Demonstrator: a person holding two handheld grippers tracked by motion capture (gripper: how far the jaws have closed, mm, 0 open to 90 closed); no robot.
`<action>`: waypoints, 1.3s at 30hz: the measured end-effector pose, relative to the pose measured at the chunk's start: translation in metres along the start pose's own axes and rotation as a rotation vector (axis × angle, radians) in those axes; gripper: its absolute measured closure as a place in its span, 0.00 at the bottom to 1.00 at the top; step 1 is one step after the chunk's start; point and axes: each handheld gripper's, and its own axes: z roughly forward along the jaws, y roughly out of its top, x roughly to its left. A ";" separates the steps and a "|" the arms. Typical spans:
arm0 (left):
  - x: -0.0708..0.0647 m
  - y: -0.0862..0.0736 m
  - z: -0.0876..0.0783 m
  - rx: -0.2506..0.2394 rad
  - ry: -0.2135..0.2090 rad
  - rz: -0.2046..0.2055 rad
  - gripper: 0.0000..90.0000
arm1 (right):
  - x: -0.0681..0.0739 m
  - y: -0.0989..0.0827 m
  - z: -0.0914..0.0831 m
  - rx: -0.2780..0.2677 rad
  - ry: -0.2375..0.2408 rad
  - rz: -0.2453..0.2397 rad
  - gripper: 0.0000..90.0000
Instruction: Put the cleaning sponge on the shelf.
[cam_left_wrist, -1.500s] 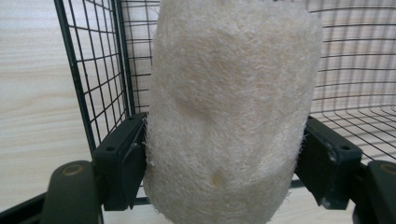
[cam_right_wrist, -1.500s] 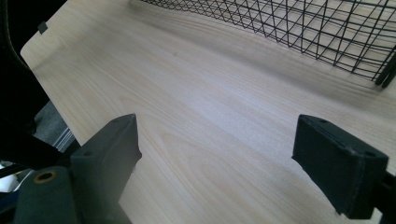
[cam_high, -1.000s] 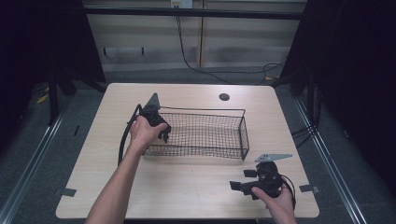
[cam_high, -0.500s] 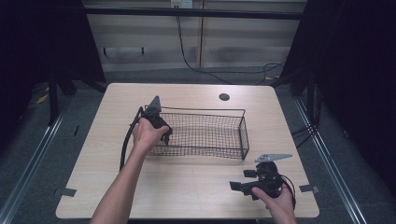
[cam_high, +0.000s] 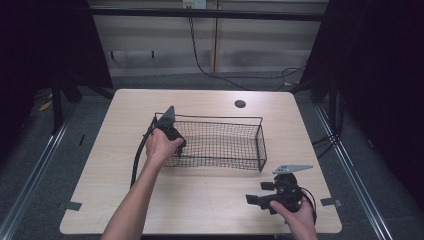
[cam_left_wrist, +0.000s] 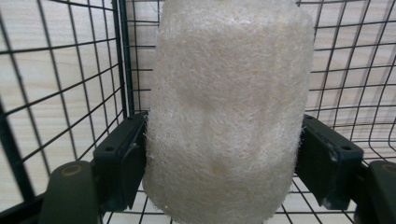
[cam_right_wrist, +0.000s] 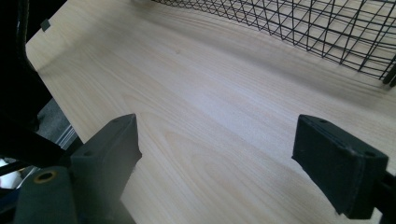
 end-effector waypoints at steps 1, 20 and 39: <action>0.000 0.000 0.000 0.005 -0.001 0.011 0.27 | 0.000 0.000 0.000 0.000 0.000 0.000 0.16; 0.004 -0.002 -0.004 0.007 -0.019 0.011 0.25 | 0.000 0.000 0.000 0.001 -0.002 0.000 0.16; 0.012 -0.008 -0.019 -0.041 -0.089 0.038 0.20 | 0.000 0.000 0.000 0.002 -0.004 -0.001 0.16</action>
